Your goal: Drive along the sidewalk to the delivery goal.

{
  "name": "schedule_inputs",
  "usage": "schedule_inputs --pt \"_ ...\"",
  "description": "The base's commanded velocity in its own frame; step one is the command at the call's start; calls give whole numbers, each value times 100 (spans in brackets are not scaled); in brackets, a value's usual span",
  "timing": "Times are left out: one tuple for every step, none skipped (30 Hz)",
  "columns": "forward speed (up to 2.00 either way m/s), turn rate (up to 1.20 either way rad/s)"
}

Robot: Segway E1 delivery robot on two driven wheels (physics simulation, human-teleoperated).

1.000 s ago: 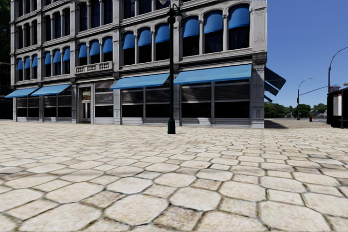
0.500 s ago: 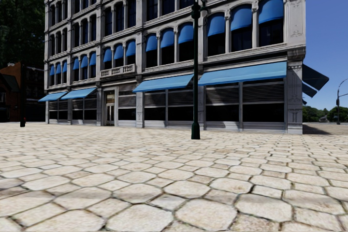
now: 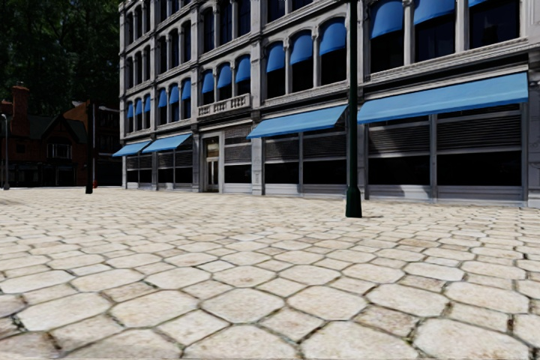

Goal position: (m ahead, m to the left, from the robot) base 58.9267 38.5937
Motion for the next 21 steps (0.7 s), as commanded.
schedule_inputs --pt "200 43" --pt "200 43" --pt "200 43" --pt "200 42" --pt "200 42" --pt "200 42" --pt "200 42" --pt "200 42" --pt "200 42" --pt "200 42" --pt "200 42" --pt "200 42" --pt "200 42" --pt "200 42" --pt "200 42" --pt "200 42" --pt "200 42" --pt "200 42" --pt "200 42" --pt "200 42" --pt "200 42"
